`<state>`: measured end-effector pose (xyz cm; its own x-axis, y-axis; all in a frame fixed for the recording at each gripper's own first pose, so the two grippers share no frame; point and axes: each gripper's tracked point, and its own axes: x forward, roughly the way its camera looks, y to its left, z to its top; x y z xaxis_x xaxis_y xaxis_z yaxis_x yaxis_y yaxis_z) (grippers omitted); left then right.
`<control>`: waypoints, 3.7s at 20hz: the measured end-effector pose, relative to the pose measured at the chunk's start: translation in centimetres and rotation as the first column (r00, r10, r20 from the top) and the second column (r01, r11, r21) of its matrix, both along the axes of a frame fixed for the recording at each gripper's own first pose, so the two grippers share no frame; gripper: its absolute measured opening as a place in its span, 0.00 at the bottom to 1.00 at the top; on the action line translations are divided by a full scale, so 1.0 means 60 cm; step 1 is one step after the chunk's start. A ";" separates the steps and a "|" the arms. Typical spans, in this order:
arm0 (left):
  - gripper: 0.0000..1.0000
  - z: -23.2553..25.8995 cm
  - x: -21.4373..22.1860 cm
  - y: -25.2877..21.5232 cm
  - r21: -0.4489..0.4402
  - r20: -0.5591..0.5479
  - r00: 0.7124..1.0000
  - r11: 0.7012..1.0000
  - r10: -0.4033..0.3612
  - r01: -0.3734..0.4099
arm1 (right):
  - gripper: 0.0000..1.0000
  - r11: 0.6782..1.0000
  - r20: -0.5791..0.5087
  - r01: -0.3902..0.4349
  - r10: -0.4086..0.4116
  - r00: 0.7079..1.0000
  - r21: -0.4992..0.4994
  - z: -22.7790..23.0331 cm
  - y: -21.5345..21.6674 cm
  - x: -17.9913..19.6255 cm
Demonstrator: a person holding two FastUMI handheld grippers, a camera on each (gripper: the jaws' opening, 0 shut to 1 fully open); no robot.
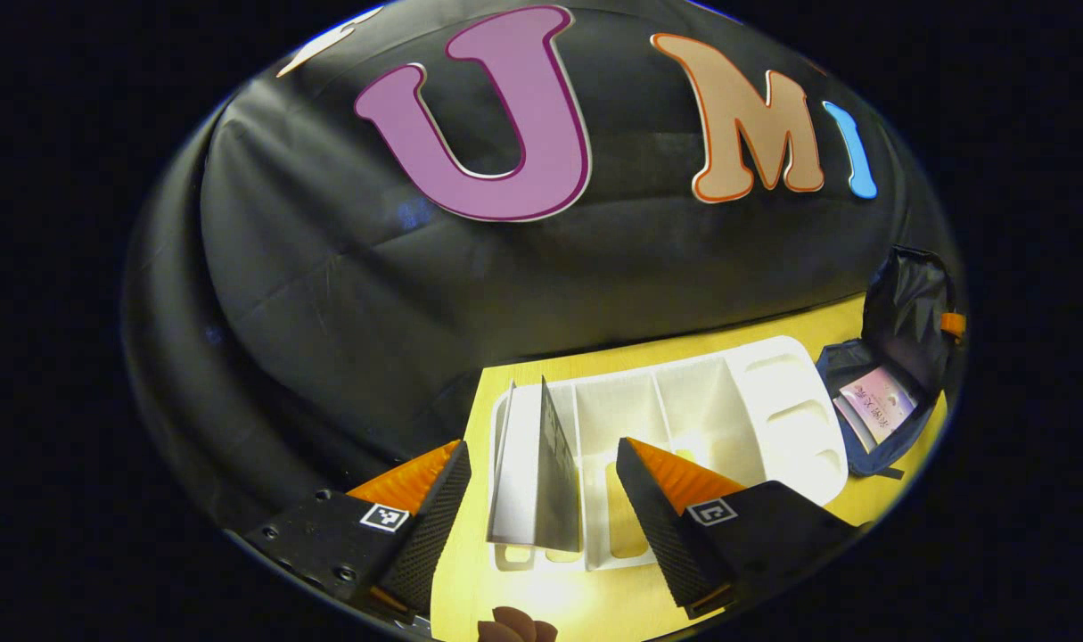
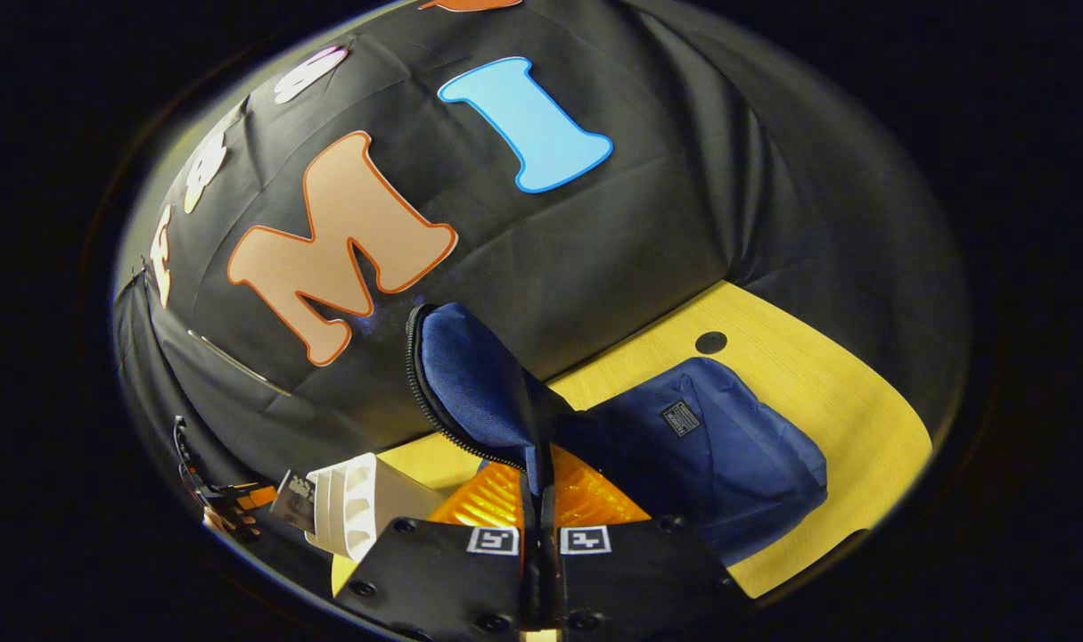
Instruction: Open the schoolbag, grab two books from the bookshelf and put them into the schoolbag.
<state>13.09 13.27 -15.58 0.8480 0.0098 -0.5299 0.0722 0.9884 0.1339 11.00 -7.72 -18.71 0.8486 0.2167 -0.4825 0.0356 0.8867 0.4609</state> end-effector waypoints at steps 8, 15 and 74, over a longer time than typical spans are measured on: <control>0.96 -0.065 0.043 0.021 -0.059 -0.135 0.991 0.998 0.013 -0.021 | 0.03 1.000 0.000 0.012 -0.012 1.000 -0.011 0.003 -0.010 -0.009; 0.96 -0.112 0.049 0.030 -0.075 -0.245 0.969 0.996 0.021 -0.040 | 0.04 1.000 -0.003 0.028 -0.028 1.000 -0.005 0.006 -0.019 -0.013; 0.38 -0.001 0.036 0.132 -0.612 -0.345 0.938 0.752 0.024 -0.245 | 0.02 0.998 -0.035 0.040 -0.041 0.999 -0.046 -0.001 -0.014 -0.006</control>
<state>15.27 21.17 -15.65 0.6635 -0.3213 -0.6756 -0.1415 0.8328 -0.5351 10.63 -8.54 -18.80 0.8385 0.1595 -0.5211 0.0876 0.9043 0.4178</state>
